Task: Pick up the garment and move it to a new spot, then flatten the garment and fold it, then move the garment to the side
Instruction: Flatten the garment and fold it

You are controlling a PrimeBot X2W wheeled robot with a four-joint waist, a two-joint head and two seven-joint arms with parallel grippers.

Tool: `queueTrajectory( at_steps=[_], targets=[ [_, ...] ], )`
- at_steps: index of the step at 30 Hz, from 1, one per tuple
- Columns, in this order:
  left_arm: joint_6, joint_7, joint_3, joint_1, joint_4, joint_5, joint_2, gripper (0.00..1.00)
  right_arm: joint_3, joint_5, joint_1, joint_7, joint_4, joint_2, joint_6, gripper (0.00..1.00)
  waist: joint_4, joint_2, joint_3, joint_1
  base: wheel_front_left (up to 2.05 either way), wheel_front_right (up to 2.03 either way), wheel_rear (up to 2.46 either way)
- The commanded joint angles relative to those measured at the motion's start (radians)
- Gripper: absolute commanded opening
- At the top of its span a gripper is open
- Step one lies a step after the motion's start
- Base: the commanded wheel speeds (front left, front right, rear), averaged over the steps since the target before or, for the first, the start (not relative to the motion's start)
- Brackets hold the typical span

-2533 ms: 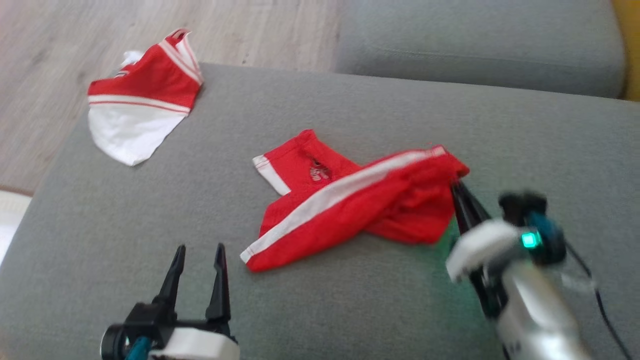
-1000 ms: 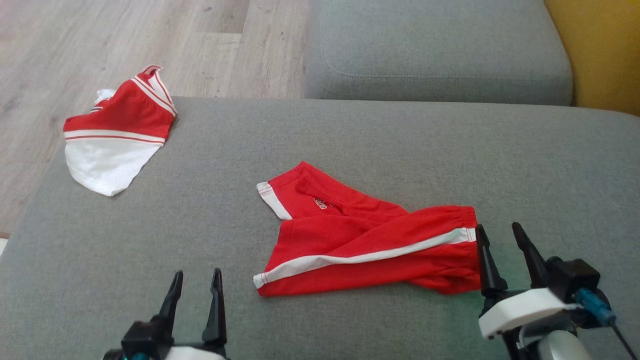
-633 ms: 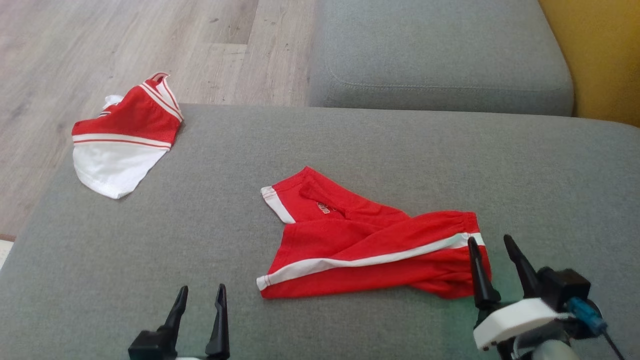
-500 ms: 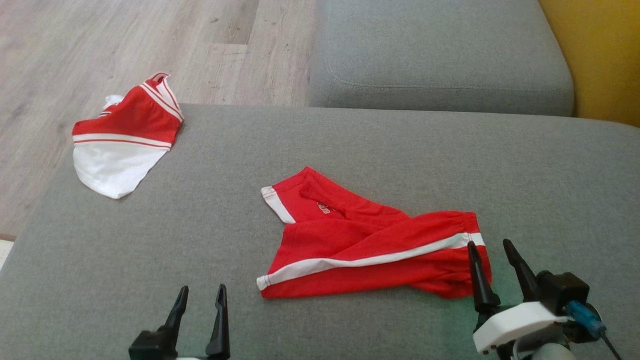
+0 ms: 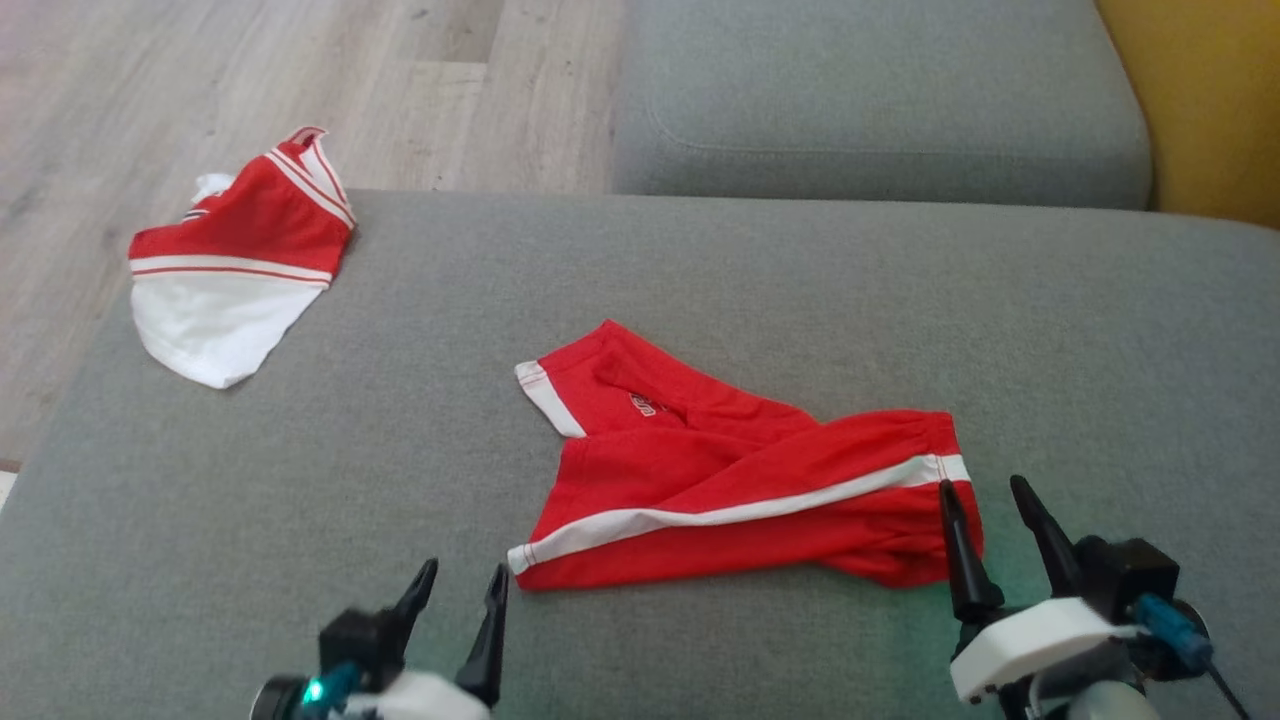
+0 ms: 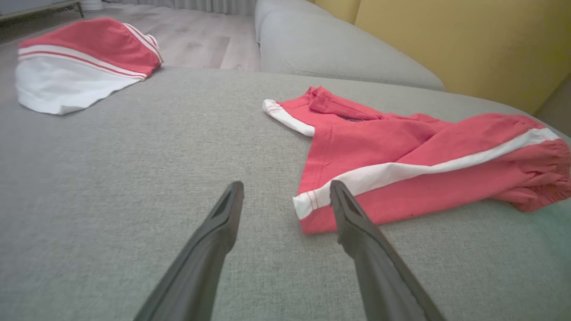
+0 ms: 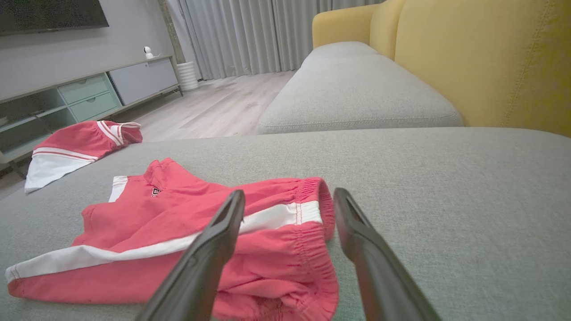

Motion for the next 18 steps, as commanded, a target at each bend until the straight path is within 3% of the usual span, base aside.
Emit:
queueTrajectory(
  at_steps=[1, 9, 18],
  targets=[
    [-0.008, 0.014, 0.023, -0.085, -0.010, -0.005, 0.001, 1.00, 0.017, -0.010, -0.062, 0.006, -0.038, -0.005, -0.001, 1.00, -0.006, -0.0001, 0.008, 0.0000, 0.00, 0.00, 0.00],
    [-0.066, 0.085, 0.008, -0.188, 0.148, -0.050, -0.032, 1.00, 0.018, -0.030, -0.084, 0.031, -0.063, -0.005, -0.001, 1.00, -0.048, -0.0001, 0.048, 0.0000, 0.00, 0.00, 0.00],
    [-0.108, 0.065, 0.022, -0.268, 0.296, -0.086, -0.057, 1.00, 0.015, -0.045, -0.098, 0.049, -0.091, -0.005, -0.001, 1.00, -0.096, -0.0001, 0.089, 0.0000, 0.00, 0.00, 0.00]
  ],
)
